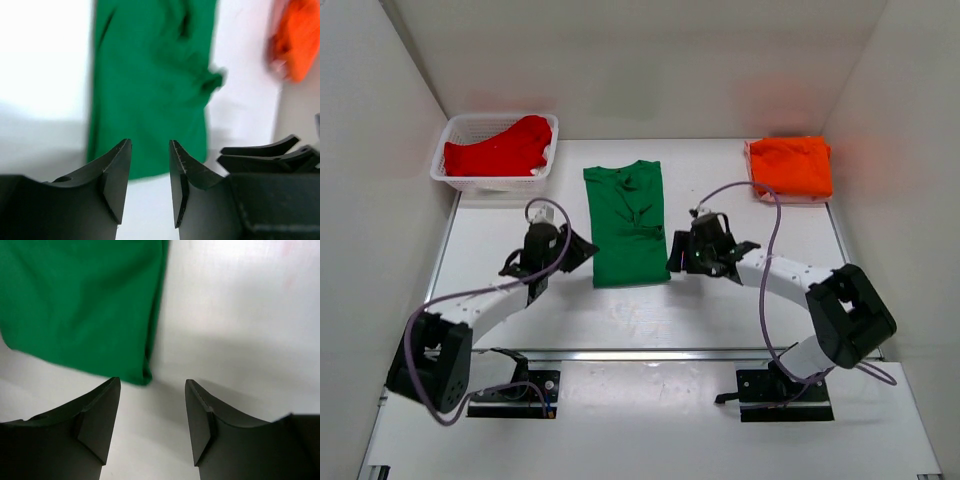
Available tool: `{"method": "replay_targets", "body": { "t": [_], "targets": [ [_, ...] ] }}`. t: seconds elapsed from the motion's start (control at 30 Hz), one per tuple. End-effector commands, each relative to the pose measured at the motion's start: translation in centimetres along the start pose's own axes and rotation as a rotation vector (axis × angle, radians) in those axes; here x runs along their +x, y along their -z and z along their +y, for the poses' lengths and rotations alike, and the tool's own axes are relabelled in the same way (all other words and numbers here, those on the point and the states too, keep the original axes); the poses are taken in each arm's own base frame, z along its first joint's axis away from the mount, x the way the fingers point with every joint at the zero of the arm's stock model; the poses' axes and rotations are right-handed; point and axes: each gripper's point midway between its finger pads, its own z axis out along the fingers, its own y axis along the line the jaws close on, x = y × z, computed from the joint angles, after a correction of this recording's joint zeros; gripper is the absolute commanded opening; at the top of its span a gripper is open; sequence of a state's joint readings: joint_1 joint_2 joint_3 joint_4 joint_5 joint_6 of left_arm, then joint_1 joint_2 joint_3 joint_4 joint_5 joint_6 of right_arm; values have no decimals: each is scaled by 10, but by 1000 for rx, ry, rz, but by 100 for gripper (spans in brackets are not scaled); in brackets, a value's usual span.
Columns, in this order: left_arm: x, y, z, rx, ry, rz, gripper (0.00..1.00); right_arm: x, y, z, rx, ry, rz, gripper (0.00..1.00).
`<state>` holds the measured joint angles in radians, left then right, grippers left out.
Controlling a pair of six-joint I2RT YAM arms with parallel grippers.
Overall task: Fold and stack the t-shirts
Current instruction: Fold the folded rectangular tshirt in 1/3 of the way
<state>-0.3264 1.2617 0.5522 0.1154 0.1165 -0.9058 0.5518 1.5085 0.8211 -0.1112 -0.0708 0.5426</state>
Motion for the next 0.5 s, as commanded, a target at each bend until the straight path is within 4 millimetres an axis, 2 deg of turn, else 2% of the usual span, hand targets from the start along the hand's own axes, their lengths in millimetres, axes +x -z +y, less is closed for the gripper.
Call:
{"method": "replay_targets", "body": {
  "t": [0.0,0.07,0.13,0.27,0.33,0.47],
  "targets": [
    [27,16,53,-164,-39,-20,48,9,4,-5,47,-97,-91,51],
    [47,20,61,-172,-34,9,49,28,1,-5,50,-114,-58,50],
    [51,19,64,-193,-54,4,50,29,-1,5,14,-117,-71,50],
    [60,9,69,-226,-71,48,50,41,-8,13,2,-109,-34,49],
    [65,2,66,-224,-90,65,50,41,-13,19,-13,-106,-29,49],
    [71,-8,58,-207,-80,85,50,46,-20,19,-16,-98,-7,48]
  ]
}}
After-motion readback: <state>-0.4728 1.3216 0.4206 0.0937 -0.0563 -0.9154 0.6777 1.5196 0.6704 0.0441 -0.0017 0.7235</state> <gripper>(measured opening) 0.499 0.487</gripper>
